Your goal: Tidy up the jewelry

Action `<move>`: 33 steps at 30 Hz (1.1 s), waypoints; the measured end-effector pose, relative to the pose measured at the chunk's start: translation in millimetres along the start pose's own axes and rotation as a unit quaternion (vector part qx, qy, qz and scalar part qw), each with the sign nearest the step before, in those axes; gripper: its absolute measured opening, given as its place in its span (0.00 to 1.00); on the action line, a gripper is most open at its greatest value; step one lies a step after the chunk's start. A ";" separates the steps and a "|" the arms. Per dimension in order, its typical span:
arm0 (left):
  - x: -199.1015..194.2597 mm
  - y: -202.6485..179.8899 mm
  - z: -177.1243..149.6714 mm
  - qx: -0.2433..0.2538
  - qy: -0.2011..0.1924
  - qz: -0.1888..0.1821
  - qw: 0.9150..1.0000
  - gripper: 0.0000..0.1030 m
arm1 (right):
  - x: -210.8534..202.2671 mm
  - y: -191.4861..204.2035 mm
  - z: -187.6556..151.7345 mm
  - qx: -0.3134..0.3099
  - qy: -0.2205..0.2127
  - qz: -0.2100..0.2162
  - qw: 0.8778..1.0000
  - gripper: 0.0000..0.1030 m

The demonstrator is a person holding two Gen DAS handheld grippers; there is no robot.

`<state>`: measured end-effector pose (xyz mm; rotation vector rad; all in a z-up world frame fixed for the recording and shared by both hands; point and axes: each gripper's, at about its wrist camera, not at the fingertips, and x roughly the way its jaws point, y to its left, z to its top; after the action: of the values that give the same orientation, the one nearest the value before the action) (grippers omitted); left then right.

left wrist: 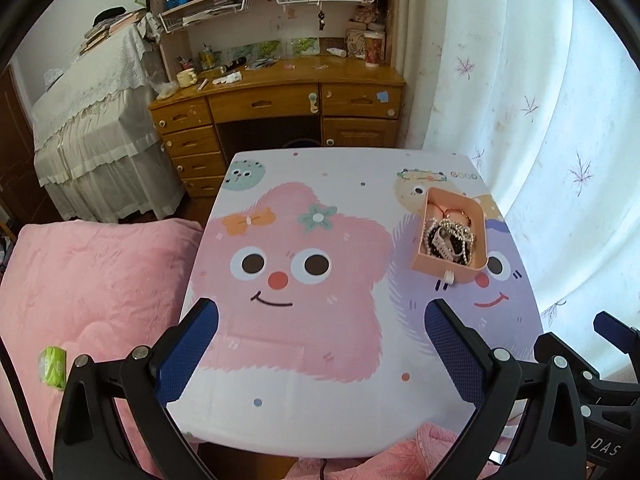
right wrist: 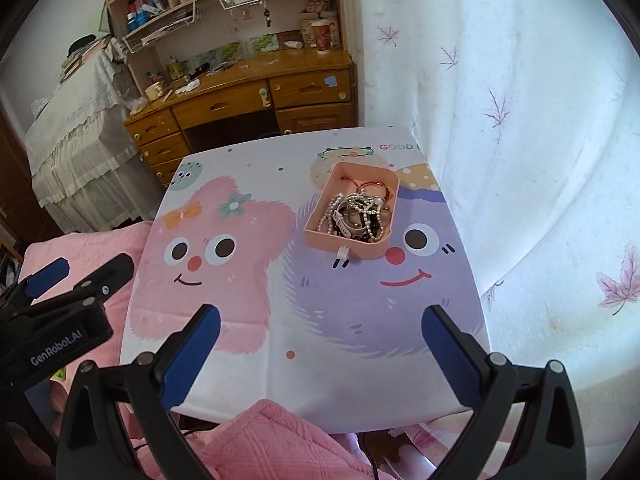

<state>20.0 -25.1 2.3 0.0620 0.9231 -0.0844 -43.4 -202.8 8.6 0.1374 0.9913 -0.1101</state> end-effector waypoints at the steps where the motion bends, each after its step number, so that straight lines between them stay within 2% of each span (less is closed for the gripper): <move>1: -0.8 -0.3 -1.6 -0.001 0.001 0.004 1.000 0.99 | -1.1 0.1 -0.6 -0.002 -0.001 0.002 1.000 0.98; 12: 0.0 -5.9 -13.5 0.000 0.020 0.008 1.000 0.99 | -4.0 -3.1 -7.7 -0.011 0.004 0.007 1.000 0.98; 20: -0.3 -12.2 -21.7 0.009 0.031 -0.010 0.999 0.99 | -3.4 -5.1 -12.1 -0.010 0.011 0.002 1.000 0.98; 33: -6.1 -13.5 -23.1 0.018 0.020 -0.006 1.000 0.99 | -8.2 -3.3 -13.6 -0.009 0.006 -0.007 1.000 0.98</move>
<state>-3.3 -36.2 -7.0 0.0917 0.9627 -0.1103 -59.5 -203.5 8.0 0.1144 1.0045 -0.1136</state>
